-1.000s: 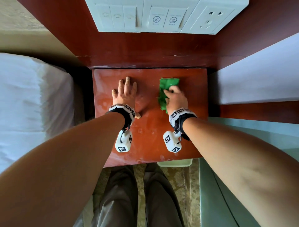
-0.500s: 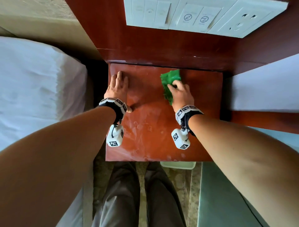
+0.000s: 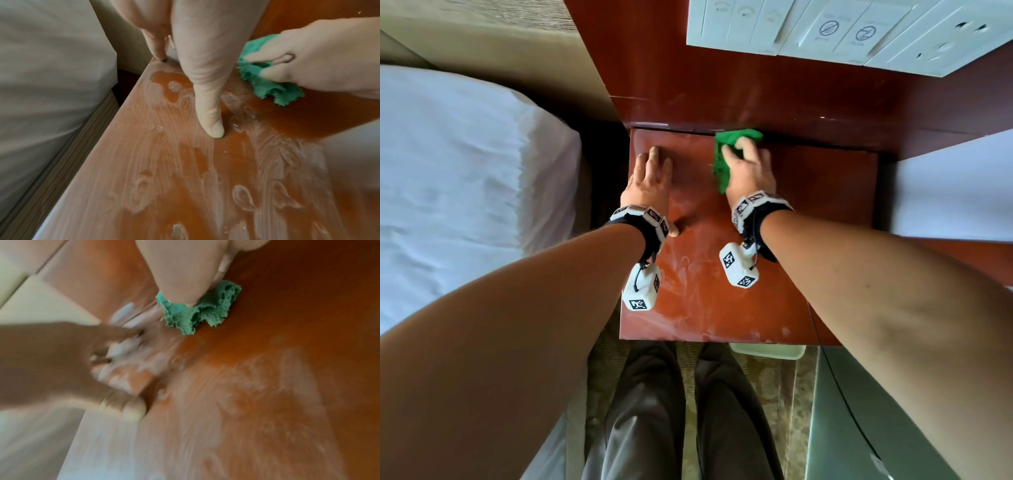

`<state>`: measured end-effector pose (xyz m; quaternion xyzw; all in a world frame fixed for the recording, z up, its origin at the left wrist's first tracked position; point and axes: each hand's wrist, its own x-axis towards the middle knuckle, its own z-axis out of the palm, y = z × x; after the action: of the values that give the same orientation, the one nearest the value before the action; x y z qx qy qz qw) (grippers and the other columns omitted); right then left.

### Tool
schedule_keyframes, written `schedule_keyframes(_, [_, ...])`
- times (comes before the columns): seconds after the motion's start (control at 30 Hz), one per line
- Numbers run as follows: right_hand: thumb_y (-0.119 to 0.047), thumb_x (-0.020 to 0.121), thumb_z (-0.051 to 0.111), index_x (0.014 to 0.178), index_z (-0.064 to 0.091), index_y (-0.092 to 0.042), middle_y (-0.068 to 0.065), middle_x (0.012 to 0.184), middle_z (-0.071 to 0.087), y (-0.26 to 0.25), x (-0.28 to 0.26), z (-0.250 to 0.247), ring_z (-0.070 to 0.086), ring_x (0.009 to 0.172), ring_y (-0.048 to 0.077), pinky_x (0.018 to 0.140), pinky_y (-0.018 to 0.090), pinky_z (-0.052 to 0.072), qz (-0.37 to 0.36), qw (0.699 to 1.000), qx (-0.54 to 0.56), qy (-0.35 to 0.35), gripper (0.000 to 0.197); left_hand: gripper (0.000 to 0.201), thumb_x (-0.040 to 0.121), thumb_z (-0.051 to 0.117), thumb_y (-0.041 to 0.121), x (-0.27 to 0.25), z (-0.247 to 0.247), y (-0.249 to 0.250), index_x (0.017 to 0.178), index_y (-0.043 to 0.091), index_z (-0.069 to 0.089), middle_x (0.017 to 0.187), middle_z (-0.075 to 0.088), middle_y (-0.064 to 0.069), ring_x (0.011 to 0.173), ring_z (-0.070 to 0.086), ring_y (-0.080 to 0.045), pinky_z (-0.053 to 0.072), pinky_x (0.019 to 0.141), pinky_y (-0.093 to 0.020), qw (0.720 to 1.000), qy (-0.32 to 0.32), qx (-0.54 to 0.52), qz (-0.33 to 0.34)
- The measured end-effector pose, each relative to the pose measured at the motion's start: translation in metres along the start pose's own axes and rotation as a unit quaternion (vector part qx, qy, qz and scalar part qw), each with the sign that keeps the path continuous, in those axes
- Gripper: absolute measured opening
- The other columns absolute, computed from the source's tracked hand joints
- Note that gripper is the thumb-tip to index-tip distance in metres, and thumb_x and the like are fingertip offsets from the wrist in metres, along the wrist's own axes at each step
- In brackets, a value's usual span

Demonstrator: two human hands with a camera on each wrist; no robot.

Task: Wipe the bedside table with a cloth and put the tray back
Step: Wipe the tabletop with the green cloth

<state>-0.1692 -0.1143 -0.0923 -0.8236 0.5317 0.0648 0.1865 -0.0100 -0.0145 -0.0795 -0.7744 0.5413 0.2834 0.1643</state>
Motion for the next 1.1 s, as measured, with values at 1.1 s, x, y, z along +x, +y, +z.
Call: schedule_keyframes(1.1, [0.009,0.081,0.053,0.136,0.049,-0.041,-0.013,0.144,0.038,0.035,-0.110,0.017,0.036,0.126,0.016,0.072,0.031,0.051,-0.261,0.943,-0.087,-0.186,0.074,0.147,0.053,0.088,0.056,0.002,0.002,-0.001,0.155,0.015,-0.009,0.162,-0.017,-0.010,0.150,-0.010,-0.032,0.014,0.121,-0.040,1.000,-0.017,0.014,0.007])
